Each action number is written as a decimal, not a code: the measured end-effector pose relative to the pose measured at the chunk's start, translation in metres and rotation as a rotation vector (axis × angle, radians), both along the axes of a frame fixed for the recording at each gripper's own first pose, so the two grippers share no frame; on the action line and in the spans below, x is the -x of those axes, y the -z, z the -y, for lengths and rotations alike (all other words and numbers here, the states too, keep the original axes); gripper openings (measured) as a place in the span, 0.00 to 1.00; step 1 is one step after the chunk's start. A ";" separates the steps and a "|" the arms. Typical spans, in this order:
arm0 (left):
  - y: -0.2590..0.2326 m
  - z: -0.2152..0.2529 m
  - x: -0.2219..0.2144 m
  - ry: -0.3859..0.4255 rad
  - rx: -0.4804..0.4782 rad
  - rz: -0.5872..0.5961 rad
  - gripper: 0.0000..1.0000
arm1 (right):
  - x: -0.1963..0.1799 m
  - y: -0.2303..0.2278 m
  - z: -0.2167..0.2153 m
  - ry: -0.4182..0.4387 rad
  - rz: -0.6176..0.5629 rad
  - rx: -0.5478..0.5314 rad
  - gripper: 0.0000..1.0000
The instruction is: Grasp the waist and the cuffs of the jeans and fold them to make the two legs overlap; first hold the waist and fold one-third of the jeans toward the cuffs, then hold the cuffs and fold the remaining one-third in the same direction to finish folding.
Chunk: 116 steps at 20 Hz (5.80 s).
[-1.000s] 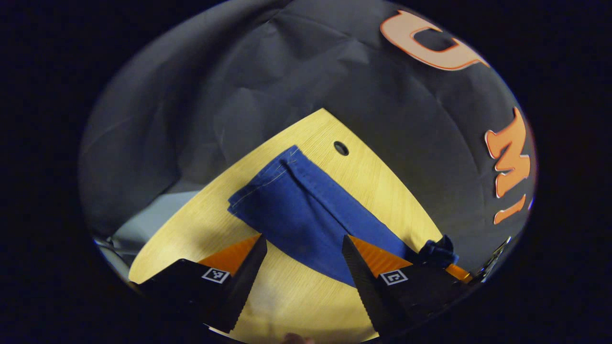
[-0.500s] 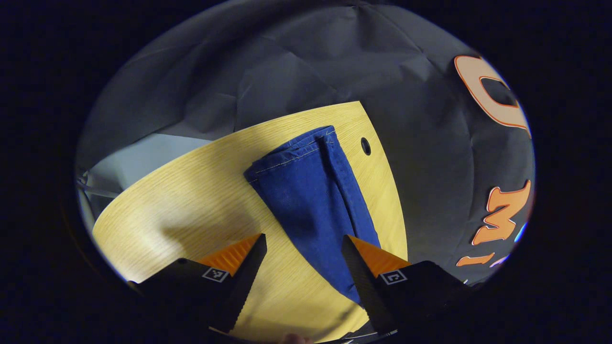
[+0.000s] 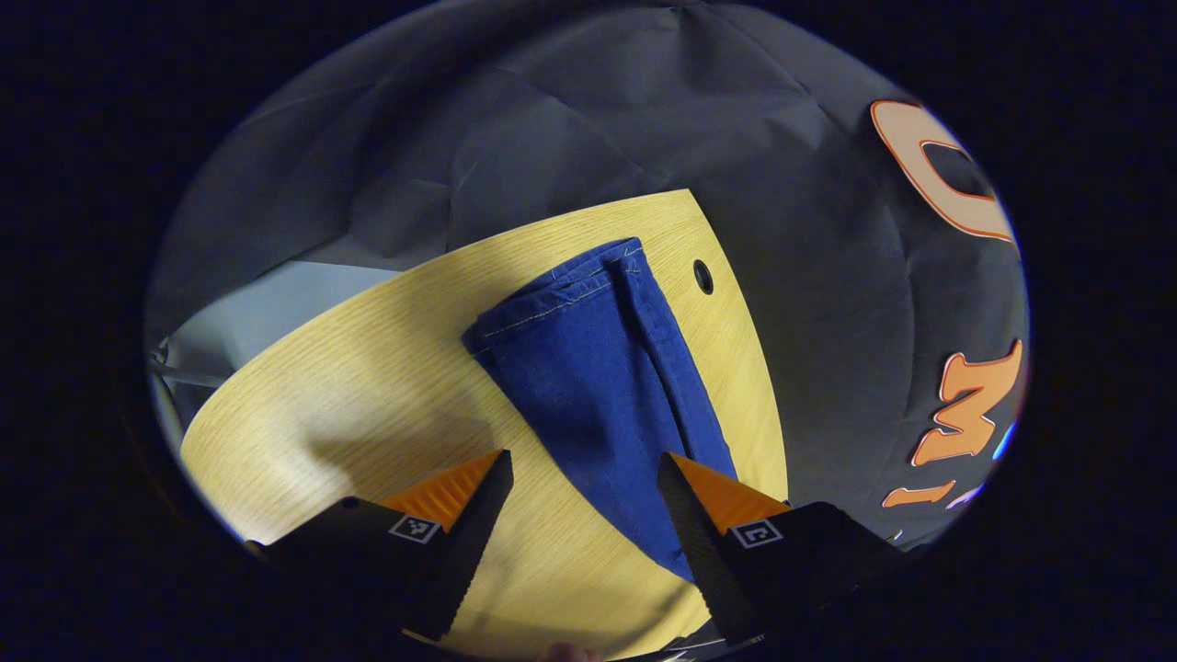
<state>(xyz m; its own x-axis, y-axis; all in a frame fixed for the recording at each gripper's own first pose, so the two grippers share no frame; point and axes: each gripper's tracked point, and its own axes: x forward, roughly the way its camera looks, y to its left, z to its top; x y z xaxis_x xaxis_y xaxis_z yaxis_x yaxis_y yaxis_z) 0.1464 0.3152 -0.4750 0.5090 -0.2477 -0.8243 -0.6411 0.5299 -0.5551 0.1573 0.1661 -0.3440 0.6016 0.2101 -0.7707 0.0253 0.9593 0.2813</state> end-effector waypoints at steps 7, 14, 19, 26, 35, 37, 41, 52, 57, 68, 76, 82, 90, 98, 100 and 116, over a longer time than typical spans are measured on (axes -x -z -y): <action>0.001 -0.002 -0.001 -0.006 -0.019 -0.001 0.98 | 0.003 0.001 0.002 -0.020 -0.036 -0.018 0.12; 0.001 -0.006 -0.001 -0.014 -0.035 -0.001 0.98 | 0.008 0.005 -0.003 -0.025 -0.076 -0.040 0.12; 0.000 -0.007 -0.002 -0.023 -0.040 0.004 0.98 | -0.009 -0.010 0.009 -0.011 0.063 0.021 0.12; -0.002 -0.009 0.000 -0.022 -0.037 0.012 0.98 | -0.008 -0.009 -0.005 0.016 0.000 -0.120 0.83; 0.018 -0.022 0.002 -0.104 0.047 -0.017 0.98 | -0.015 -0.045 0.025 0.071 0.084 -0.083 0.97; 0.019 -0.023 -0.006 -0.086 0.047 0.006 0.94 | -0.015 -0.050 0.033 0.080 0.100 -0.069 0.97; 0.025 -0.018 -0.028 -0.063 0.039 0.025 0.94 | -0.015 -0.065 0.041 0.105 0.114 -0.080 0.97; 0.042 -0.012 -0.079 -0.078 -0.019 0.022 0.83 | -0.001 -0.081 0.052 0.114 0.131 -0.084 0.98; 0.055 -0.013 -0.097 -0.057 0.024 0.028 0.55 | 0.004 -0.080 0.054 0.092 0.126 -0.088 0.97; 0.026 -0.012 -0.092 -0.053 -0.056 0.126 0.04 | 0.005 -0.080 0.072 0.117 0.125 -0.087 0.98; -0.070 0.021 -0.084 0.059 -0.221 0.287 0.06 | -0.003 -0.093 0.090 0.107 0.148 -0.128 0.98; -0.136 0.078 -0.083 0.170 -0.327 0.381 0.04 | -0.001 -0.106 0.120 0.091 0.197 -0.149 0.97; -0.198 0.186 -0.082 0.297 -0.397 0.466 0.04 | 0.004 -0.115 0.156 0.082 0.227 -0.210 0.97; -0.210 0.324 -0.084 0.457 -0.420 0.506 0.04 | 0.012 -0.120 0.190 0.048 0.255 -0.239 0.97; -0.208 0.353 -0.082 0.492 -0.425 0.503 0.04 | 0.014 -0.122 0.200 0.040 0.258 -0.245 0.98; -0.163 0.501 -0.056 0.814 -0.584 0.428 0.68 | 0.008 -0.115 0.269 0.069 0.257 -0.281 0.98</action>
